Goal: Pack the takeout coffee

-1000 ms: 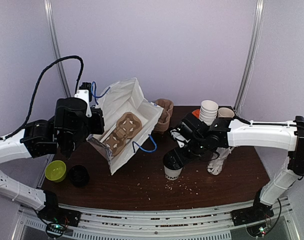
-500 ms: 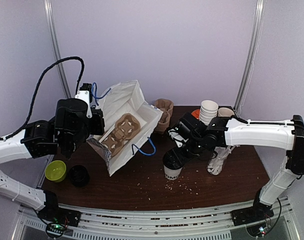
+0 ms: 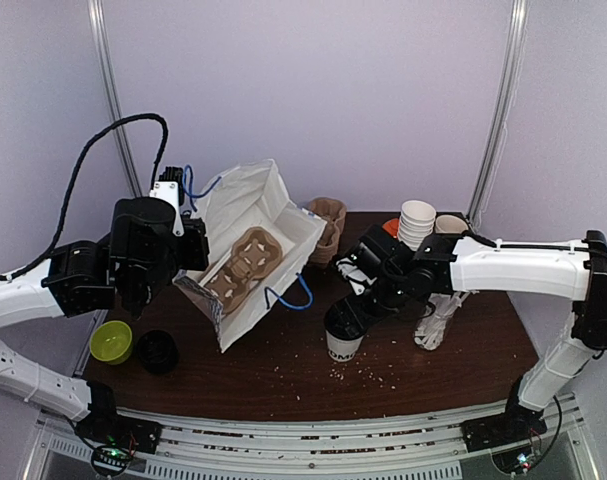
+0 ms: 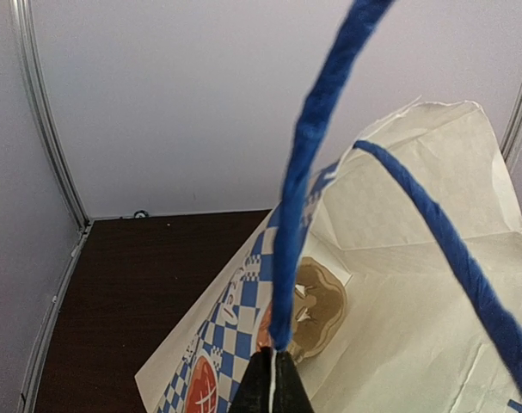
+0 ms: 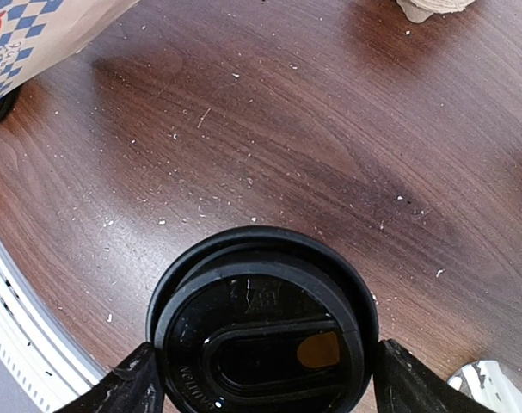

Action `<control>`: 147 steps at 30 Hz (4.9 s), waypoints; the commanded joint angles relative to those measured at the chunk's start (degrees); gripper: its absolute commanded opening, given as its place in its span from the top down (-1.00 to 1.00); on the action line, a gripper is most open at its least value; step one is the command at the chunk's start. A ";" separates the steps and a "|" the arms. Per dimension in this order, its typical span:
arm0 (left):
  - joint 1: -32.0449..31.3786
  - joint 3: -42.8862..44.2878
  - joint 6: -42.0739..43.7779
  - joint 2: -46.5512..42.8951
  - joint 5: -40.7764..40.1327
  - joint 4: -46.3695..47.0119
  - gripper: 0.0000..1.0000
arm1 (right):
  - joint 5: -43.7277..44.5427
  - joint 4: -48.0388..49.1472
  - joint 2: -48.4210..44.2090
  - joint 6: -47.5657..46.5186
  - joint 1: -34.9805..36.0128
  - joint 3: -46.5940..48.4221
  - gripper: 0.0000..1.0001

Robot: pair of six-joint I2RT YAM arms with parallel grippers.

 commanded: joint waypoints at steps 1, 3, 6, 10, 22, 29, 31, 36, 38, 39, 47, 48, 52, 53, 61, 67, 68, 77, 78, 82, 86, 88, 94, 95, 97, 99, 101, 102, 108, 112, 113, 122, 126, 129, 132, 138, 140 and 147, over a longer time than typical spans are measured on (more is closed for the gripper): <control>0.44 0.29 -0.43 -0.22 -0.40 2.54 1.00 | 0.83 -0.56 -3.08 0.73 0.29 -0.53 0.26; 0.44 0.25 -0.41 -0.33 -0.41 2.54 1.00 | 1.27 -0.47 -3.71 0.96 0.31 -0.43 0.34; 0.44 0.25 -0.40 -0.30 -0.48 2.51 1.00 | 2.11 0.16 -4.95 1.20 0.28 -0.70 0.45; 0.44 0.25 -0.36 -0.06 -0.66 2.62 1.00 | 3.18 1.12 -6.73 1.57 0.29 -1.07 0.54; 0.58 2.02 1.54 2.93 0.11 5.52 1.00 | 10.71 13.58 -23.88 0.04 0.33 -7.13 1.00; 0.61 3.88 -0.27 5.87 3.09 4.53 1.00 | 8.93 20.62 -36.18 -7.00 0.76 -7.52 1.00; 0.59 4.72 -0.92 6.99 3.59 3.84 1.00 | 7.21 20.82 -37.14 -8.75 0.87 -5.86 1.00; 0.53 7.63 -2.05 9.83 6.38 3.09 1.00 | 3.08 23.89 -36.32 -11.67 1.46 -3.10 1.00; 0.59 9.60 -3.02 11.25 8.04 2.04 1.00 | 1.37 26.07 -34.77 -12.41 1.75 -2.98 1.00; 0.53 10.56 -3.28 11.99 8.92 1.51 1.00 | 0.93 26.60 -33.87 -12.95 2.18 -2.63 1.00; 0.54 12.49 -4.74 14.22 11.01 -1.19 1.00 | 3.71 29.08 -31.35 -15.12 3.05 -2.71 1.00; 0.53 12.20 -5.06 14.15 10.73 -1.46 1.00 | 4.34 29.23 -31.76 -14.82 3.10 -3.78 1.00; 0.60 11.40 -5.45 13.62 9.12 -2.54 1.00 | 4.44 29.27 -32.49 -13.46 3.05 -6.19 1.00; 0.61 11.45 -5.45 13.55 8.64 -2.97 1.00 | 4.50 29.52 -32.87 -13.06 3.05 -6.68 1.00; 0.61 10.23 -5.51 11.69 6.63 -3.98 1.00 | 4.60 29.69 -33.78 -11.54 3.06 -8.46 1.00; 0.61 9.66 -6.21 11.27 5.93 -5.07 1.00 | 5.00 29.62 -33.89 -10.71 3.07 -8.95 1.00; 0.61 9.59 -6.27 11.05 5.46 -5.35 1.00 | 5.44 29.60 -33.97 -10.49 3.05 -9.07 1.00; 1.05 8.03 -6.68 8.66 4.24 -7.03 1.00 | 11.73 27.60 -30.52 -9.30 2.93 -8.59 1.00; 1.05 7.61 -6.99 8.37 4.39 -7.18 1.00 | 11.94 27.59 -29.99 -9.06 2.94 -8.54 1.00; 1.05 5.44 -8.27 6.92 4.06 -7.59 1.00 | 12.59 26.65 -27.42 -7.89 2.04 -7.43 1.00; 1.35 3.94 -7.78 5.80 3.30 -7.29 1.00 | 9.39 26.32 -25.00 -5.69 -0.73 -6.08 1.00; 1.47 3.50 -7.06 5.48 3.17 -7.19 1.00 | 7.63 26.25 -23.89 -4.54 -1.90 -5.38 1.00; 1.58 1.38 -5.26 4.11 3.28 -5.98 1.00 | 7.53 23.96 -21.11 -3.51 -2.53 -2.98 0.05; 1.58 1.00 -4.91 3.81 3.34 -5.59 1.00 | 7.88 23.72 -20.88 -3.40 -2.57 -2.70 -0.07; 1.58 0.23 -4.40 3.31 3.42 -5.04 1.00 | 8.42 23.18 -20.08 -3.07 -2.73 -1.92 -0.27; 1.65 -0.89 -3.67 2.65 3.46 -4.03 1.00 | 9.04 22.59 -18.76 -2.61 -2.94 -0.40 -0.39; 1.67 -2.09 -2.94 1.93 3.38 -2.95 1.00 | 10.22 21.91 -17.08 -2.15 -3.34 1.41 -0.46; 1.67 -2.58 -2.45 1.64 3.28 -2.49 1.00 | 11.35 21.62 -16.03 -1.84 -3.66 2.50 -0.48; 2.11 -4.13 1.20 0.32 2.84 0.41 1.00 | 16.97 18.07 -6.72 3.71 -9.44 12.49 -0.59; 2.44 -5.61 3.28 -0.71 2.93 2.53 1.00 | 21.48 15.95 1.78 6.96 -13.08 20.20 -0.60; 2.60 -6.26 3.64 -1.09 2.97 2.93 1.00 | 22.91 15.70 4.07 7.09 -13.73 22.32 -0.60; 4.28 -8.28 7.13 -2.55 3.52 4.94 1.00 | 29.29 16.52 25.47 2.10 -20.98 41.03 -0.62; 4.63 -8.17 8.85 -1.39 3.65 5.67 1.00 | 26.13 12.19 35.55 -1.68 -24.13 52.89 -0.63; 4.98 -7.78 9.54 -0.16 3.88 5.76 1.00 | 22.32 10.33 40.19 -3.44 -25.95 57.70 -0.66; 5.48 -7.67 10.00 0.89 4.32 6.02 1.00 | 20.64 11.14 41.96 -3.48 -27.83 58.64 -0.72; 6.66 -7.97 10.54 2.80 6.27 7.14 1.00 | 13.87 12.97 45.65 1.04 -31.72 60.91 -0.84; 7.05 -7.85 10.61 3.55 6.76 7.43 1.00 | 12.02 13.65 47.34 2.52 -32.31 62.41 -0.85; 8.06 -7.20 10.64 6.12 8.31 8.05 1.00 | 11.58 16.44 52.39 7.56 -33.06 65.99 -0.84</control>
